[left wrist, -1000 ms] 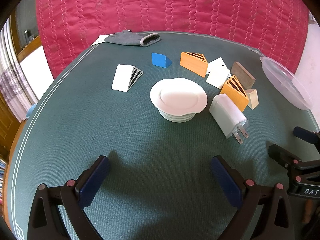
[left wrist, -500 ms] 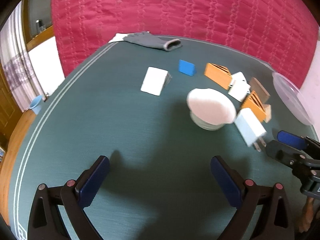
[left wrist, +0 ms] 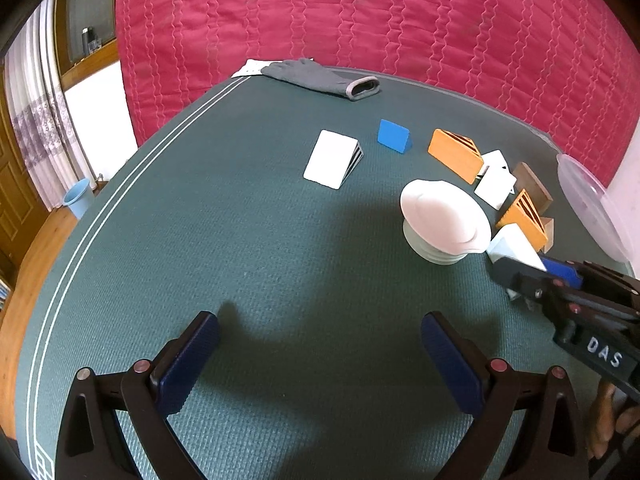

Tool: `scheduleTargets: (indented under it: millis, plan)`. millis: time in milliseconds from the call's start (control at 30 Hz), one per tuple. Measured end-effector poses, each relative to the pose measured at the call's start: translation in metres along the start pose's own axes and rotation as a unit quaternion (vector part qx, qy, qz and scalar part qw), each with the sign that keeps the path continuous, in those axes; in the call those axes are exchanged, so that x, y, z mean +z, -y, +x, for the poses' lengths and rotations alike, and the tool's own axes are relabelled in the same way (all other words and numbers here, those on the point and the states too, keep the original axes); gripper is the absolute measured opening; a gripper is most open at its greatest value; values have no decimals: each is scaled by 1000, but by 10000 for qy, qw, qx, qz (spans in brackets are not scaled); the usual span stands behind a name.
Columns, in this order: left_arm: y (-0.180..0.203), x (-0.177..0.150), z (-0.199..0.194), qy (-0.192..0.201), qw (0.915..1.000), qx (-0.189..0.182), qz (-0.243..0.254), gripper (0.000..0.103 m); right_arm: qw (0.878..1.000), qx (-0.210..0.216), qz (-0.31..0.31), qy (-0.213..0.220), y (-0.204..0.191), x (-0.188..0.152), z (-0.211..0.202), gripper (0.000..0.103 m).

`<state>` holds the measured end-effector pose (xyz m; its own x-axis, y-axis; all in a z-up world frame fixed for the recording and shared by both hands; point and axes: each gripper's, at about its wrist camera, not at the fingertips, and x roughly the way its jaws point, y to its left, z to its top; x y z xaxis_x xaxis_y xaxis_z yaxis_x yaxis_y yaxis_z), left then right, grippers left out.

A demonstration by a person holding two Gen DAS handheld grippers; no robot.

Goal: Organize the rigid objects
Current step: 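Grasp the white charger plug with the right tool while the left tool grasps the white plate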

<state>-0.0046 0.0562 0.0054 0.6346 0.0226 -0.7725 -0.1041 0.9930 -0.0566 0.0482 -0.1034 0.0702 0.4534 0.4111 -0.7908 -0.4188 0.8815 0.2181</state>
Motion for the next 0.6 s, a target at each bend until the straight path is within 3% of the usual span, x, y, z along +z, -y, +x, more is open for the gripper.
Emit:
scheduleTargets:
  millis: [600]
  plan:
    - [46, 28, -4, 254, 9976, -64, 644, 103, 9992, -6, 215, 338, 29, -21, -39, 24]
